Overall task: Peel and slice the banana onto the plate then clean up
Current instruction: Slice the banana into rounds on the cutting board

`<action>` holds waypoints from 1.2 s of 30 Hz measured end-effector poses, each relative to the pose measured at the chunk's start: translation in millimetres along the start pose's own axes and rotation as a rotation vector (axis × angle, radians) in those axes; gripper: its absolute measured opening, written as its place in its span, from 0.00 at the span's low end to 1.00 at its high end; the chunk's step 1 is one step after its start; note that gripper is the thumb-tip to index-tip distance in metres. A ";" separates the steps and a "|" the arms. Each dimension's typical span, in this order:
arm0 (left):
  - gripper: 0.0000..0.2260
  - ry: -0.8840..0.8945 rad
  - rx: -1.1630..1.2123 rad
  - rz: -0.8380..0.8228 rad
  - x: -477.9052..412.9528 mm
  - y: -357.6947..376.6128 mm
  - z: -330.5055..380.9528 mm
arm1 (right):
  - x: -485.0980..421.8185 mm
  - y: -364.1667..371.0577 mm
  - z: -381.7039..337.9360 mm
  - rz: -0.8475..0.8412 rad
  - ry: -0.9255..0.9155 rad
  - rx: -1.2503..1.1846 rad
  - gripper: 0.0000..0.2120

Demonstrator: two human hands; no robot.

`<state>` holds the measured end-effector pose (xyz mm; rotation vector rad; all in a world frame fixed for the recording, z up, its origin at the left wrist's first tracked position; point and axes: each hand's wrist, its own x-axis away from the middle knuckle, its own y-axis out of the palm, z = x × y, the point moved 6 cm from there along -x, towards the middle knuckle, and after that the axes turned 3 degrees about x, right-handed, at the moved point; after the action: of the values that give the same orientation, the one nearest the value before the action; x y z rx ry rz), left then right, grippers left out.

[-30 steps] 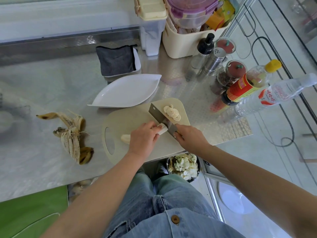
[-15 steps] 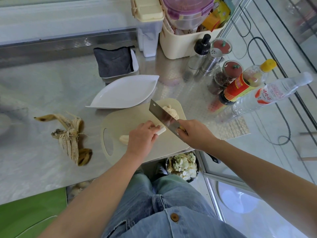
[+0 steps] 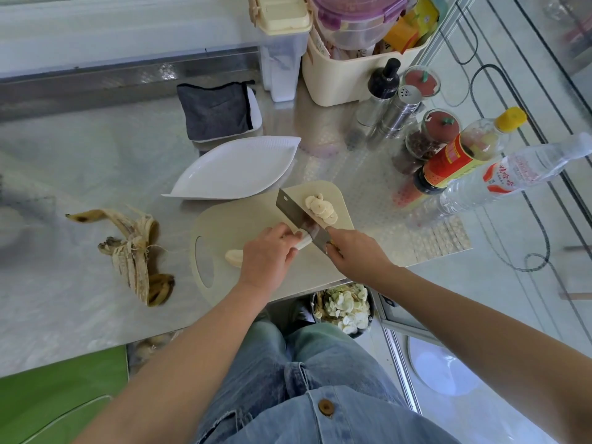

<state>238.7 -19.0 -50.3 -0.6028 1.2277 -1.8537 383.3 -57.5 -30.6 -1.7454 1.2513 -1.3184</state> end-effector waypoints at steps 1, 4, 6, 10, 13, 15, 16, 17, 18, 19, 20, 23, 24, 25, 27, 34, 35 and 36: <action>0.14 0.000 0.007 0.002 0.2 0.5 -0.4 | -1.2 3.8 -0.3 -0.004 0.008 0.001 0.05; 0.15 0.003 0.020 0.006 0.2 1.2 -1.1 | -4.5 12.3 -0.3 -0.006 0.025 -0.004 0.06; 0.15 0.006 0.023 0.005 -0.1 0.8 -1.2 | -6.6 11.0 0.8 0.020 0.025 -0.025 0.06; 0.14 0.010 0.035 0.004 0.3 0.7 -1.2 | -6.7 -6.0 1.5 0.088 0.008 -0.063 0.07; 0.14 0.016 0.037 0.008 0.1 0.4 -1.0 | -2.3 -16.0 -0.9 0.102 -0.031 -0.035 0.08; 0.14 0.016 0.032 0.011 0.0 -0.6 -0.4 | 0.8 -18.1 -2.5 0.093 -0.049 -0.019 0.09; 0.14 0.016 0.030 0.013 0.1 -1.4 -0.1 | 1.9 -18.1 -2.6 0.087 -0.051 -0.015 0.08; 0.14 0.016 0.030 0.014 0.1 -2.0 0.3 | 2.9 -17.9 -2.4 0.081 -0.050 -0.012 0.08; 0.14 0.016 0.029 0.014 0.2 -2.4 0.5 | 3.5 -17.6 -2.0 0.075 -0.045 -0.008 0.08; 0.14 0.017 0.026 0.014 0.3 -2.7 0.7 | 3.8 -17.3 -1.5 0.071 -0.040 -0.004 0.07; 0.14 0.015 0.023 0.013 0.3 -2.8 0.8 | 3.9 -17.1 -1.6 0.069 -0.036 0.002 0.07; 0.13 0.008 0.026 0.009 0.5 -1.8 -0.2 | 3.4 -15.6 -2.3 0.059 -0.022 0.004 0.07; 0.13 0.005 0.026 0.007 0.6 -1.1 -0.5 | 3.0 -14.2 -2.5 0.052 -0.015 0.003 0.07; 0.13 0.002 0.025 0.003 0.6 -0.7 -0.6 | 2.2 -12.3 -2.4 0.043 -0.006 0.001 0.06; 0.14 0.001 0.023 -0.001 0.4 0.0 -0.9 | -0.2 -6.5 -2.3 0.030 0.011 -0.009 0.06; 0.15 0.010 0.020 0.009 0.2 -1.0 0.2 | -5.6 8.4 -2.9 0.011 0.048 -0.052 0.07; 0.15 0.012 0.017 0.009 0.2 -1.3 0.4 | -6.2 6.0 -2.7 0.024 0.043 -0.059 0.07; 0.15 0.014 0.016 0.010 0.3 -1.5 0.4 | -6.8 2.6 -2.5 0.039 0.038 -0.068 0.07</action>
<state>238.3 -19.1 -48.8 -0.5747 1.2222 -1.8608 379.7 -52.0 -34.6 -1.7414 1.3588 -1.3063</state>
